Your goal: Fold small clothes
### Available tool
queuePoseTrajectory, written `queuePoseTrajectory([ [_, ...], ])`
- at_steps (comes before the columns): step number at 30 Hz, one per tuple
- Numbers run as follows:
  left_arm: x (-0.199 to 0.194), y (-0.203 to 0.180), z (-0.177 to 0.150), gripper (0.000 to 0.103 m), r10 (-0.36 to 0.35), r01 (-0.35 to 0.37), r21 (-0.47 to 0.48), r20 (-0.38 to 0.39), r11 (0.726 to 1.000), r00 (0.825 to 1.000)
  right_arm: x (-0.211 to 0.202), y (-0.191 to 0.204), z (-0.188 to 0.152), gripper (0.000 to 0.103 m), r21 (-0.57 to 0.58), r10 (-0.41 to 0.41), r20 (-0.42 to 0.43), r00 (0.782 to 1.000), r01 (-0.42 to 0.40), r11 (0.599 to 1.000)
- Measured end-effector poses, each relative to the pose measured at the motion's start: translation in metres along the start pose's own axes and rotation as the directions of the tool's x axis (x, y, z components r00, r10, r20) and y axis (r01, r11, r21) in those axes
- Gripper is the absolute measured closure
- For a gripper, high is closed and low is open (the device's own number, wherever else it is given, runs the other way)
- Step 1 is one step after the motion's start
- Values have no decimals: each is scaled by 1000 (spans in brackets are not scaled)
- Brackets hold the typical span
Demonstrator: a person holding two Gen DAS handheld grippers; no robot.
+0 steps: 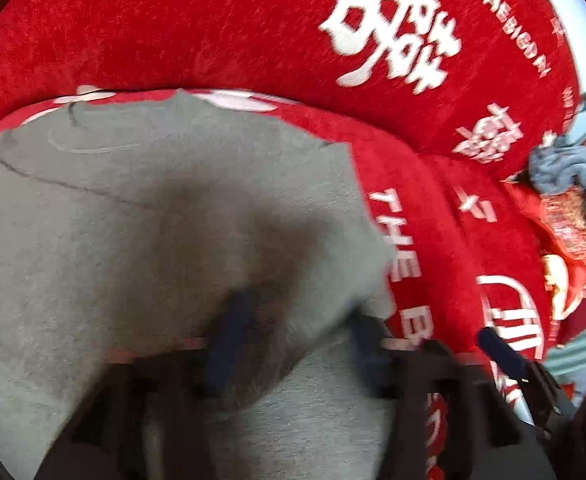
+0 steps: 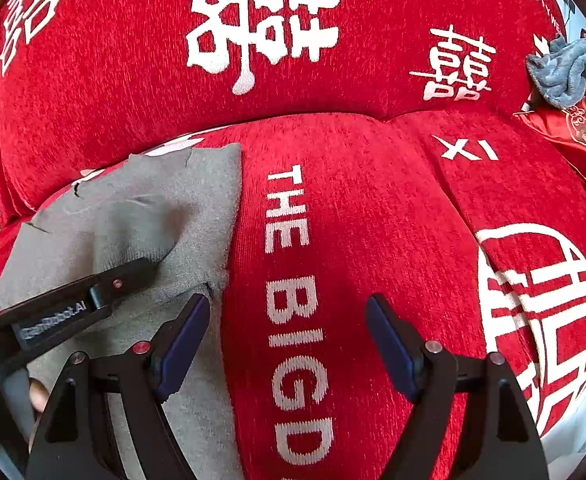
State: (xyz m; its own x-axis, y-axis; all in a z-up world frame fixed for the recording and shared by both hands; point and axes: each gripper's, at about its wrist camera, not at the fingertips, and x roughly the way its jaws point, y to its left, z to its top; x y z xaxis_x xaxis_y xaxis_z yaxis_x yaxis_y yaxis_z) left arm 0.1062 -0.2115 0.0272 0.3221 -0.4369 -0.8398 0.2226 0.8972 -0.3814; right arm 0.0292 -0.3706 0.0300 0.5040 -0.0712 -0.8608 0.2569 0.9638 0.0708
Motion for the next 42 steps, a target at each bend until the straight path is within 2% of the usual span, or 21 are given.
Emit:
queuePoseTrajectory([
  [1,-2,0,0,17,6,-6,1,10,1000,1000,-1,1,0,21,-2,1,2,1000,-1,1000],
  [3,-6,0,-1,17,10,-10,8,28,1000,1000,-3,2,1,21,-8,2,6,1000,-2,1000],
  [7,-14,7,0,17,-54,54,-5,18,999,998,-5,2,1,21,-4,11,10,1000,-11,1000],
  [11,-46,19,-2,17,-122,120,27,65,992,990,-10,-2,3,21,31,44,24,999,-45,999],
  [14,-67,35,1,17,-79,76,28,121,997,990,-14,6,12,20,46,72,49,996,-75,996],
  [16,-70,50,5,17,-10,9,8,131,1000,991,-13,23,18,20,6,89,55,994,-90,996],
  [18,-72,70,5,17,53,-50,-26,129,998,990,-7,40,19,21,-47,124,28,992,-123,991],
  [20,-75,87,3,17,101,-96,-46,127,994,987,5,50,18,21,-59,114,-10,993,-114,992],
  [22,-75,100,-2,17,172,-168,-38,132,985,976,19,53,18,32,-46,109,-39,993,-111,993],
  [23,-75,105,-4,17,194,-192,-32,131,981,972,27,54,18,57,-37,130,-68,989,-132,990],
  [24,-73,111,-7,17,219,-217,-28,126,976,968,35,57,17,71,-42,127,-94,987,-132,990],
  [25,-71,118,-9,17,233,-231,-29,118,972,965,35,60,16,73,-73,111,-78,991,-117,990],
  [26,-71,124,-12,17,238,-236,-34,112,971,965,33,64,15,85,-101,103,-63,993,-109,989],
  [27,-69,131,-14,17,241,-238,-43,107,970,965,27,67,14,91,-137,94,-38,995,-99,986],
  [29,-71,144,-17,17,246,-239,-70,106,968,964,17,68,13,95,-157,93,19,996,-89,984],
  [31,-75,152,-19,17,244,-234,-91,124,968,962,3,68,10,96,-187,88,114,990,-66,980],
  [33,-78,158,-22,17,266,-254,-97,138,962,954,3,70,8,96,-225,55,157,986,-19,974],
  [37,-76,160,-31,17,301,-297,-48,133,954,944,27,63,8,94,-216,54,83,995,-35,976],
  [39,-80,159,-33,17,299,-295,-47,134,954,945,26,55,7,82,-175,79,70,994,-65,982],
  [41,-89,161,-34,17,287,-282,-57,147,958,947,14,47,7,72,-122,82,93,992,-71,990],
  [42,-93,161,-35,17,286,-280,-60,154,958,946,7,45,6,71,-110,89,107,990,-78,991],
])
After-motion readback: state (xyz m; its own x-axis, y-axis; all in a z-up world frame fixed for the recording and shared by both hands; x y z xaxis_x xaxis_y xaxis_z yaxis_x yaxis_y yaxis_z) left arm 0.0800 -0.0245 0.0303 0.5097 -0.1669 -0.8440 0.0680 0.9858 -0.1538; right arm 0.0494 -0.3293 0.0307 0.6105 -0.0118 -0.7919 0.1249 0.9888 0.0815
